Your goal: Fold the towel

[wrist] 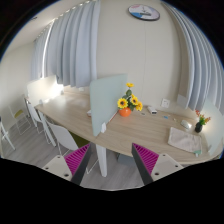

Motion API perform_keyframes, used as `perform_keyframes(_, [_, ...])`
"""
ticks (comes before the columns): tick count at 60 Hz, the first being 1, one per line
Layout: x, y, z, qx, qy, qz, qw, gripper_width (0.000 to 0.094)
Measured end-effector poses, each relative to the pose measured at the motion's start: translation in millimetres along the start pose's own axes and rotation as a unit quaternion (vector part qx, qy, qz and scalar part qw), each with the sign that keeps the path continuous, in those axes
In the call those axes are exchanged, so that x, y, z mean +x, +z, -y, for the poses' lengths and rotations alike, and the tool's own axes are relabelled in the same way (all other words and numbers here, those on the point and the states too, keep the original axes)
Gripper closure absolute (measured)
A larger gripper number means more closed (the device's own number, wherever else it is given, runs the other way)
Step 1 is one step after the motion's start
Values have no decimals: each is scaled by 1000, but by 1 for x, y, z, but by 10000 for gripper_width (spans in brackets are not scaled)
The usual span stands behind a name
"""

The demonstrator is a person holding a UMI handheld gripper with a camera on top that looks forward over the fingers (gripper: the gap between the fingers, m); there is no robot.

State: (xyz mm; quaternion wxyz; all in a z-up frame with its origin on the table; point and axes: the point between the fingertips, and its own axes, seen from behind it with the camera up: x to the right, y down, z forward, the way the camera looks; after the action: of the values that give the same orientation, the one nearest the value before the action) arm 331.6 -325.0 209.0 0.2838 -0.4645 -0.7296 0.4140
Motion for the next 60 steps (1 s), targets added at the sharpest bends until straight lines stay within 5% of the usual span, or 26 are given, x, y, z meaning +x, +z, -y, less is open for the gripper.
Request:
perform_keyframes(13, [28, 16, -6, -4, 13, -31, 999, 82])
perform_keyframes(42, [215, 46, -52, -25, 71, -194, 978, 82])
perform_keyframes(60, [303, 93, -62, -27, 65, -216, 974, 80])
